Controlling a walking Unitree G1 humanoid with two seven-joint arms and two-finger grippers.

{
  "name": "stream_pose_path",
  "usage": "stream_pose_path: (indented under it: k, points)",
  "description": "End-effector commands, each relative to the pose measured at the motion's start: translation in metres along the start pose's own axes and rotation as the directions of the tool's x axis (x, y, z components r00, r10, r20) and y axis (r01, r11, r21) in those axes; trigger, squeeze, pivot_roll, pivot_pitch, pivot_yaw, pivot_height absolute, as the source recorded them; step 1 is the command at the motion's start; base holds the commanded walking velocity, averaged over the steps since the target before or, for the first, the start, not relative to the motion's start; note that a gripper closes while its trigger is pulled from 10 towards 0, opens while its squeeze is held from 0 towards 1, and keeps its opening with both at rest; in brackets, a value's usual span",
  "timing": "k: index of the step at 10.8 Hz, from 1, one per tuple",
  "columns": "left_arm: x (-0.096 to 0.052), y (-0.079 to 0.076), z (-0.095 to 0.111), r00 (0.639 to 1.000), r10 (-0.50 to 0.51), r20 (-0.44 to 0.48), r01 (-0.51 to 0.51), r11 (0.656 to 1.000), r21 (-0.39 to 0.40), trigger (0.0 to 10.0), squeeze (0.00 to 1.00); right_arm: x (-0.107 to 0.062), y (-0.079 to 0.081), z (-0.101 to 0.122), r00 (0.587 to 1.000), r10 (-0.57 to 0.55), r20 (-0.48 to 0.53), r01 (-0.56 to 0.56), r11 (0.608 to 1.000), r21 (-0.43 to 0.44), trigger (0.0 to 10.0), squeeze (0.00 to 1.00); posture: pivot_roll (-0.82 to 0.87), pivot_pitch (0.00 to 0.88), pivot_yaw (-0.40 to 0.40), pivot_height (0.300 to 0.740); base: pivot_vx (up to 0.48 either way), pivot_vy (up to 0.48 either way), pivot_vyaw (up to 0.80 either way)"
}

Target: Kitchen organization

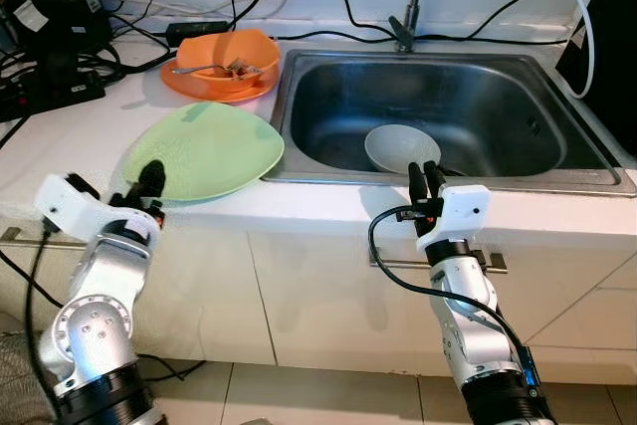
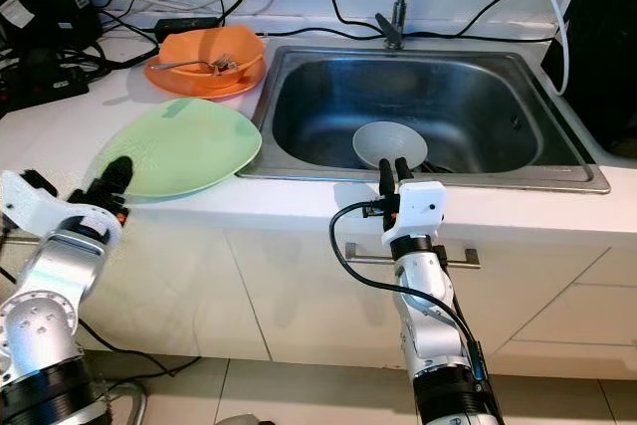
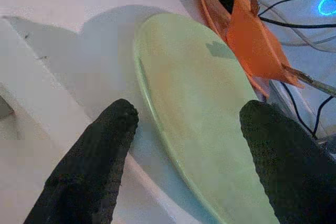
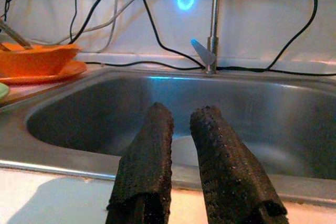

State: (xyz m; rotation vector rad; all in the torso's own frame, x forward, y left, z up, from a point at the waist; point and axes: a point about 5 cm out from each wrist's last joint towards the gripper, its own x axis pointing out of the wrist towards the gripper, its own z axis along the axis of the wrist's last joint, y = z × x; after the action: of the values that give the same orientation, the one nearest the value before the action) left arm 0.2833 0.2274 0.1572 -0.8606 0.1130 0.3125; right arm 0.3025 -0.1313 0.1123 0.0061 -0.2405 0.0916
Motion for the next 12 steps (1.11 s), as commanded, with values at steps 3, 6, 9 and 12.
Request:
stream_pose_path:
  k: [3, 6, 9, 12]
  points:
    - [0.004, -0.006, 0.0, 1.0, 0.014, -0.022, -0.015, 0.998, -0.054, 10.0, 0.0, 0.002, 0.001, 0.0, 1.0, 0.011, -0.006, -0.011, 1.0, -0.01, 10.0, 0.0, 0.12, 0.0, 0.047, 0.74, 0.0, 0.0, 0.0]
    - [0.008, -0.013, -0.005, 0.998, 0.004, -0.057, -0.009, 0.997, -0.076, 10.0, 0.0, 0.004, 0.001, 0.001, 1.0, 0.02, -0.005, -0.02, 1.0, -0.012, 10.0, 0.0, 0.11, 0.0, 0.045, 0.74, 0.0, 0.0, 0.0]
    - [0.014, -0.024, -0.009, 0.996, -0.028, -0.084, 0.021, 0.996, -0.085, 10.0, 0.0, 0.004, 0.002, 0.001, 1.0, 0.028, -0.006, -0.028, 1.0, -0.013, 10.0, 0.0, 0.1, 0.0, 0.045, 0.74, 0.0, 0.0, 0.0]
    - [0.021, -0.036, -0.016, 0.992, -0.064, -0.108, 0.054, 0.994, -0.093, 10.0, 0.0, 0.004, 0.001, 0.001, 0.999, 0.033, -0.007, -0.033, 0.999, -0.018, 10.0, 0.0, 0.09, 0.0, 0.043, 0.74, 0.0, 0.0, 0.0]
